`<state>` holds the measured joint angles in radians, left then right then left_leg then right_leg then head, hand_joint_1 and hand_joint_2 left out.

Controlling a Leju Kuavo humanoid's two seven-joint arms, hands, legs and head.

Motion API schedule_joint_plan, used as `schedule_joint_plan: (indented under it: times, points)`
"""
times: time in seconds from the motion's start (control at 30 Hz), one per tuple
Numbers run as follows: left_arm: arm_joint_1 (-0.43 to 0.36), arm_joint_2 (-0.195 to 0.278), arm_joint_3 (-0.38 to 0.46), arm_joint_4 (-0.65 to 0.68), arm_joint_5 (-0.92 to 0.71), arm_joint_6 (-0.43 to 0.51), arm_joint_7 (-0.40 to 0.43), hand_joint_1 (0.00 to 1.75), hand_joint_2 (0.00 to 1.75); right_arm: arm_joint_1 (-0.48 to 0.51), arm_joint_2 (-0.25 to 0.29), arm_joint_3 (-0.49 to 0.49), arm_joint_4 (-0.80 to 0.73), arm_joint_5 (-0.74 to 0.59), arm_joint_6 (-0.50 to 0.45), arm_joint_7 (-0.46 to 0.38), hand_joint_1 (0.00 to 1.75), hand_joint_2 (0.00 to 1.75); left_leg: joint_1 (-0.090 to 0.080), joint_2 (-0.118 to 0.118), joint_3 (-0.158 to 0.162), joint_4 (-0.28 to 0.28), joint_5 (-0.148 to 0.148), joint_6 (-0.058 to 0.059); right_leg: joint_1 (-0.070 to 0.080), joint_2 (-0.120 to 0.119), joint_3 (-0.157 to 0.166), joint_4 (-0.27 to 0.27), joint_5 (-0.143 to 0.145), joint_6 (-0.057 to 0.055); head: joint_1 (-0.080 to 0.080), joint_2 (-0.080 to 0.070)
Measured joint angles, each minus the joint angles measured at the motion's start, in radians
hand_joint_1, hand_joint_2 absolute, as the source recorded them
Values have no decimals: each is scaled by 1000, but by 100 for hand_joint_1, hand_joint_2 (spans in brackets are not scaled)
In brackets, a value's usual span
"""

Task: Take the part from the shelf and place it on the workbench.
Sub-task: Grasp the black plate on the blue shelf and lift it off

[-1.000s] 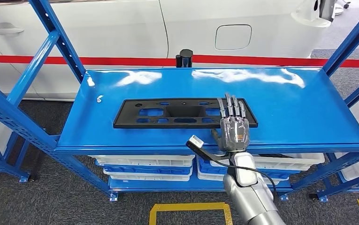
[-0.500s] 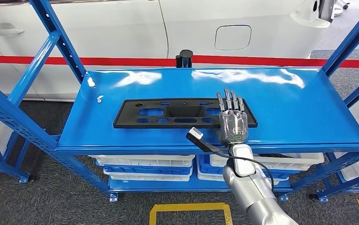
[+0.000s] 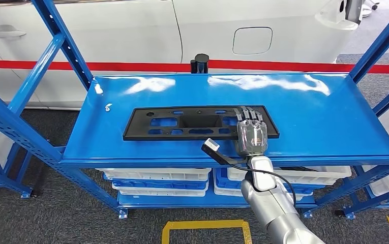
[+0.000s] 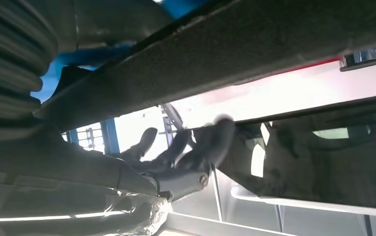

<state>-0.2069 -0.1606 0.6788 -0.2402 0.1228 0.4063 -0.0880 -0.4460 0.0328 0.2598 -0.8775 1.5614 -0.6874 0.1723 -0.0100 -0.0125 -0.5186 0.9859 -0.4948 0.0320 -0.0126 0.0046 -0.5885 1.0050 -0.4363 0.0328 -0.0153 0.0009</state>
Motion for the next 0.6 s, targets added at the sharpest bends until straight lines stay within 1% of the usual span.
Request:
schedule_joint_plan:
  times: [0.47,0.6]
  points:
    - [0,0,-2,0,0,0,0,0,0,-6,-1,1,4,0,0,-2,133,175,0,0,0,0,0,0,0,0,0,0,0,0,0,0]
    - [0,0,-4,0,0,0,0,0,0,-7,-1,2,4,1,0,-2,144,175,0,0,0,0,0,0,0,0,0,0,0,0,0,0]
